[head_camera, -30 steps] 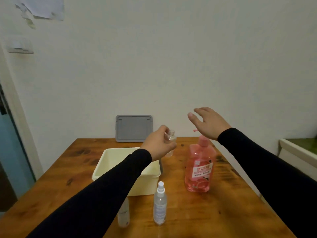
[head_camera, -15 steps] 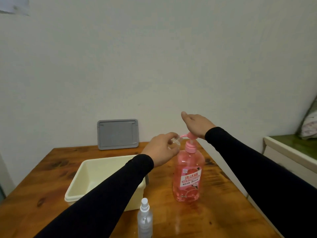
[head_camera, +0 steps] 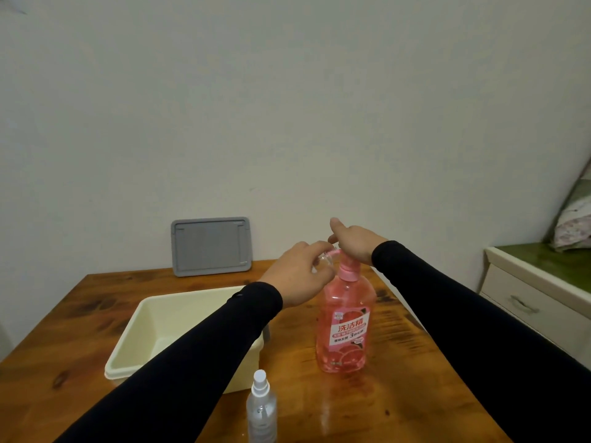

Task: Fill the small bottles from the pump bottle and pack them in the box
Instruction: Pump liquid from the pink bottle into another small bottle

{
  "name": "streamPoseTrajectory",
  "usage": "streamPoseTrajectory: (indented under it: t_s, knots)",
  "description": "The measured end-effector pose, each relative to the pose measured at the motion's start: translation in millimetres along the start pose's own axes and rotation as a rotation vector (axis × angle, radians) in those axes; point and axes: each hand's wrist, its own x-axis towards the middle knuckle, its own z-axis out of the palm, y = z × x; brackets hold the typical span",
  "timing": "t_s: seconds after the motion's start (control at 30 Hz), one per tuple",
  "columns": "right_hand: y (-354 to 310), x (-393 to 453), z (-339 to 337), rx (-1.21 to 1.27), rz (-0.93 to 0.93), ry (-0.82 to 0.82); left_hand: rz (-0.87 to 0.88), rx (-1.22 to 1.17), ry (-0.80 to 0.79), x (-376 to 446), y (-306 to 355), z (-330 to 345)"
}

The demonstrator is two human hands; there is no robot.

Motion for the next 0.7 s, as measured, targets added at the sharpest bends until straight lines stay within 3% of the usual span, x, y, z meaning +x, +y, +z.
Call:
streamPoseTrajectory:
  t_s: [0.7]
  knots:
    - [7.1,4.8,8.6,0.028,0.02,-0.032,0.018,-0.011,-0.003,-3.8,-3.1,6.6]
